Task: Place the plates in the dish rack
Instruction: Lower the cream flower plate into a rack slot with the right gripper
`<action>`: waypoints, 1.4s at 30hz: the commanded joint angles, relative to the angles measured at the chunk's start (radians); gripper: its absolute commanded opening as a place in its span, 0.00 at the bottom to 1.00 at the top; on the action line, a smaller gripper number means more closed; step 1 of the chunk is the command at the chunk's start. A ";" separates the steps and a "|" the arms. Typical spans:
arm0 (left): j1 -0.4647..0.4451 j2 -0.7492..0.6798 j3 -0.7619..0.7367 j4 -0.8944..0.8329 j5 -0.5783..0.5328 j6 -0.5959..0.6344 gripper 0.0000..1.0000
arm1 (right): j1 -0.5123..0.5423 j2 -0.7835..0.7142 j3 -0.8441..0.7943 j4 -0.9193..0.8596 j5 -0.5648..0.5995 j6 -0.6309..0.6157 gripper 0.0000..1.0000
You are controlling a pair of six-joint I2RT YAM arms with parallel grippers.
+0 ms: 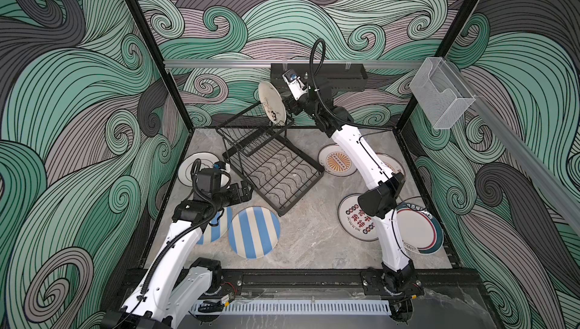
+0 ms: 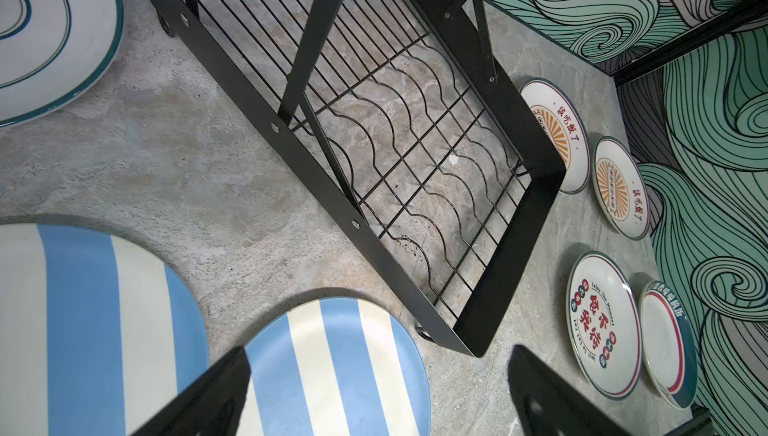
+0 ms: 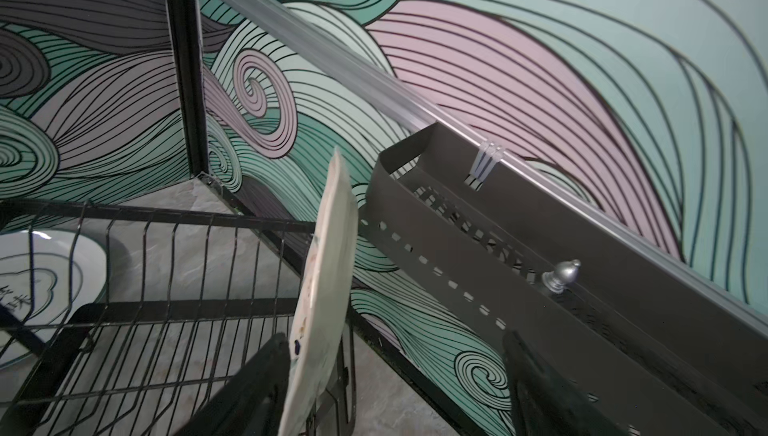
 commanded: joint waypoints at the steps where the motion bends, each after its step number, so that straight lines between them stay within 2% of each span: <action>1: 0.003 -0.009 0.000 -0.019 -0.017 -0.006 0.99 | 0.008 0.011 -0.022 -0.020 -0.074 0.019 0.80; 9: 0.003 -0.008 -0.002 -0.022 -0.027 -0.006 0.99 | 0.007 0.008 -0.077 0.028 -0.078 0.039 0.80; 14: 0.003 -0.010 -0.003 -0.022 -0.025 -0.006 0.99 | 0.001 0.036 -0.076 0.032 -0.024 0.032 0.74; 24: 0.003 -0.010 -0.008 -0.022 -0.024 -0.010 0.99 | 0.006 0.050 -0.063 0.043 -0.029 0.037 0.47; 26: 0.003 -0.011 -0.009 -0.022 -0.024 -0.011 0.99 | 0.011 0.051 -0.060 0.046 -0.012 0.036 0.40; 32: 0.003 -0.013 -0.017 -0.016 -0.016 -0.018 0.99 | 0.031 0.057 -0.043 0.050 0.043 0.015 0.28; 42: 0.003 -0.021 -0.018 -0.018 -0.021 -0.018 0.99 | 0.040 0.082 0.077 0.047 0.104 0.004 0.00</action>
